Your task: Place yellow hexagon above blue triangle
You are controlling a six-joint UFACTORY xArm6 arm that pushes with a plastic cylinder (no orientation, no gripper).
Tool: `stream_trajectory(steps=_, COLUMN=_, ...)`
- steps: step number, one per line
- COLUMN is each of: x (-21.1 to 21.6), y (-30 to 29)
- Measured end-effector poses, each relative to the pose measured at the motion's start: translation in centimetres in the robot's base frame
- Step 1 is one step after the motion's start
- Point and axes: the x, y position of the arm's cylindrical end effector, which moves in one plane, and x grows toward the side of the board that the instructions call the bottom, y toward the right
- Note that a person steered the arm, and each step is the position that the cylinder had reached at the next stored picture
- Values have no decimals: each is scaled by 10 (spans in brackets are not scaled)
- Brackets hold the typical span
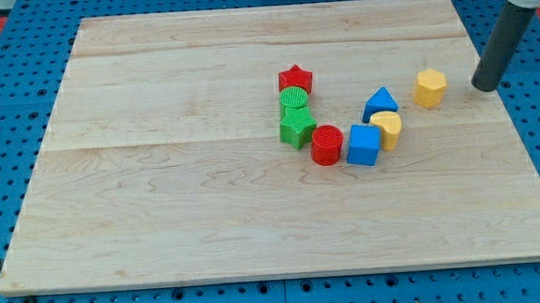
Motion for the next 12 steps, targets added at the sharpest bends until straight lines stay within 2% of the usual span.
stream_trajectory(steps=1, x=38, y=17)
stream_trajectory(steps=2, x=46, y=9)
stream_trajectory(steps=7, x=-21, y=-80)
stream_trajectory(steps=9, x=-55, y=-69)
stream_trajectory(steps=10, x=-65, y=-81)
stream_trajectory(steps=12, x=-63, y=-89)
